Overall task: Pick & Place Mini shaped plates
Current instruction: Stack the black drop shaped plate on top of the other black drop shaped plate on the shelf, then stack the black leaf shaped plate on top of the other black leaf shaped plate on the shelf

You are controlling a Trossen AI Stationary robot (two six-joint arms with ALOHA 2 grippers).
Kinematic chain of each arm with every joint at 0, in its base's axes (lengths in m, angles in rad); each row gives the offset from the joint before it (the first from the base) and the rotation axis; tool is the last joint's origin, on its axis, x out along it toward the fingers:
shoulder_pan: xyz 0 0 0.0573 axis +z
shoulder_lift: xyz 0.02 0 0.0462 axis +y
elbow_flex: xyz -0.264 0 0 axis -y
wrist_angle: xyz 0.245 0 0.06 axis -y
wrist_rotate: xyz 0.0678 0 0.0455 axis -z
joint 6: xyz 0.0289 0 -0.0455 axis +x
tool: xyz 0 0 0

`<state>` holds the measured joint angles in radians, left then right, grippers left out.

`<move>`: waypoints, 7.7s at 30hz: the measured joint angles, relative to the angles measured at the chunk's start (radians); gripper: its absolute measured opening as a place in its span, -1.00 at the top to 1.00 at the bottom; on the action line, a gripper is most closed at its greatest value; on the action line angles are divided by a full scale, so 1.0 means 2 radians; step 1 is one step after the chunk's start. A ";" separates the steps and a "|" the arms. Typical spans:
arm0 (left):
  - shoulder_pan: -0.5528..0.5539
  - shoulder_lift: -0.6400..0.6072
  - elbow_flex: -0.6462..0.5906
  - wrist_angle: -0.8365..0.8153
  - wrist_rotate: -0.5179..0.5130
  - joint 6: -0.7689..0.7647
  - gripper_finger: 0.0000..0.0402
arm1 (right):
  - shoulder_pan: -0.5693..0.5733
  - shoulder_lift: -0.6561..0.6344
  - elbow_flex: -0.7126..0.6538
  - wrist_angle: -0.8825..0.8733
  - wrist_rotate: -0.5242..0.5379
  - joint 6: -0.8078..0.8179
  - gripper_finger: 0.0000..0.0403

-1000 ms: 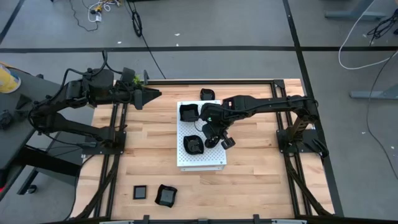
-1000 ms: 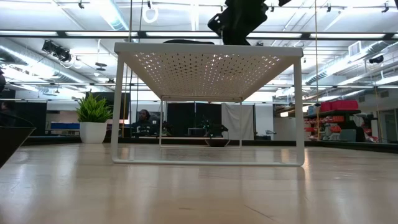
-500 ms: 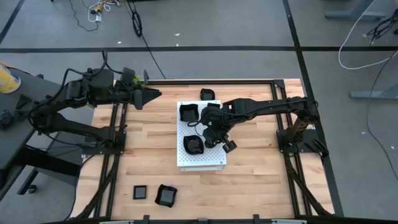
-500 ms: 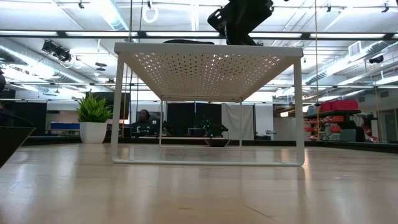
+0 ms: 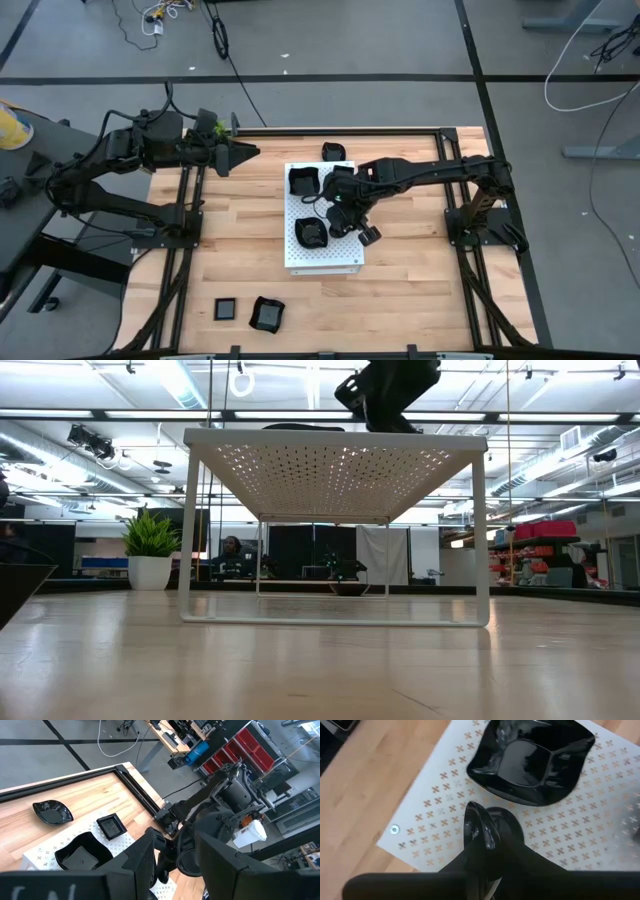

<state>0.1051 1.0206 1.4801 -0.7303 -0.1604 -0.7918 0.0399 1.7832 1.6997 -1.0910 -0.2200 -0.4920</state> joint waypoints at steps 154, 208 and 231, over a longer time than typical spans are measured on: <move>0.098 -0.001 0.046 -0.005 -0.016 0.231 0.25 | -0.416 0.105 -0.183 0.355 -0.096 0.317 -0.08; 0.098 -0.004 0.046 -0.176 -0.064 0.244 0.37 | -0.393 0.116 -0.183 0.366 -0.094 0.345 0.42; 0.098 -0.004 0.046 -0.164 -0.067 0.231 0.37 | -0.393 0.128 -0.182 0.367 -0.096 0.356 0.92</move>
<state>0.3004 1.0119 1.5726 -1.0580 -0.2951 -0.3305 -0.7460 2.0396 1.3357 -0.3580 -0.4114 0.2200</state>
